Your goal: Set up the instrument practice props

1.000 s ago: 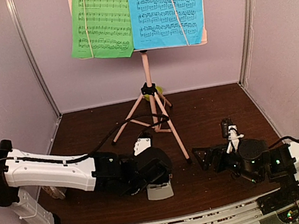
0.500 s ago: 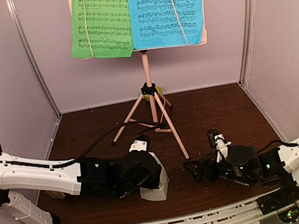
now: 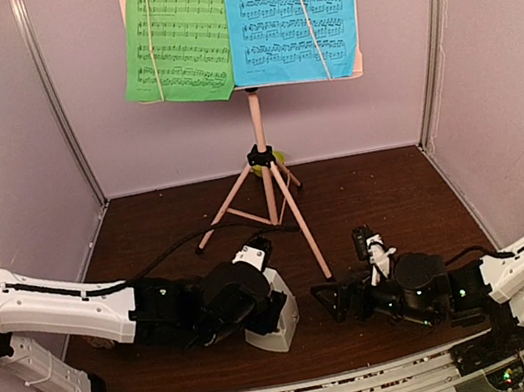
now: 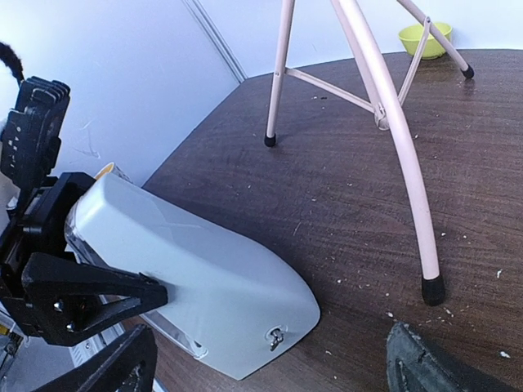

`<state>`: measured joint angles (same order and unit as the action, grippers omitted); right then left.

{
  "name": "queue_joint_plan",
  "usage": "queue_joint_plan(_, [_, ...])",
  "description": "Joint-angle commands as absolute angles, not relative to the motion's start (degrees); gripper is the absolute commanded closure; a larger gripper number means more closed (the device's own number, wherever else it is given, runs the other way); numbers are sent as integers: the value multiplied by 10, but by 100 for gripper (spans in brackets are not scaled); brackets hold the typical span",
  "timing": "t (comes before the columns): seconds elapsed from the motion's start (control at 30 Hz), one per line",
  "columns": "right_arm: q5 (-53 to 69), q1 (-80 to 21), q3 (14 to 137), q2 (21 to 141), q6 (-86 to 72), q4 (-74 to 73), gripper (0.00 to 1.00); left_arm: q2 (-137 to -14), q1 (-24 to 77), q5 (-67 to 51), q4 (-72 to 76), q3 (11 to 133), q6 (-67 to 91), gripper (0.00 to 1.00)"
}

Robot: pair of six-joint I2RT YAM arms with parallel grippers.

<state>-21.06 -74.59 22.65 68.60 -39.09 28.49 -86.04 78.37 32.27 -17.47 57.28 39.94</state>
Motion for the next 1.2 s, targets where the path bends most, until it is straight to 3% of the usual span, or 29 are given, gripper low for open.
queue_joint_plan(0.0, [-187, -744, 203, 705, -344, 326, 2, -836, 781, 301, -108, 572, 353, 47])
queue_joint_plan(0.2, [-137, -744, 187, 756, -280, 404, 7, -820, 781, 284, -95, 560, 322, 48])
queue_joint_plan(0.43, [-83, -753, 194, 826, -201, 458, 21, -803, 780, 248, -77, 556, 288, 49])
queue_joint_plan(0.6, [-62, -758, 189, 870, -173, 515, 21, -780, 774, 211, -50, 535, 276, 51])
queue_joint_plan(0.8, [-72, -760, 189, 901, -181, 535, 23, -764, 767, 206, -42, 520, 276, 53])
queue_joint_plan(1.17, [-119, -768, 207, 935, -332, 586, 42, -753, 759, 263, -30, 500, 335, 56])
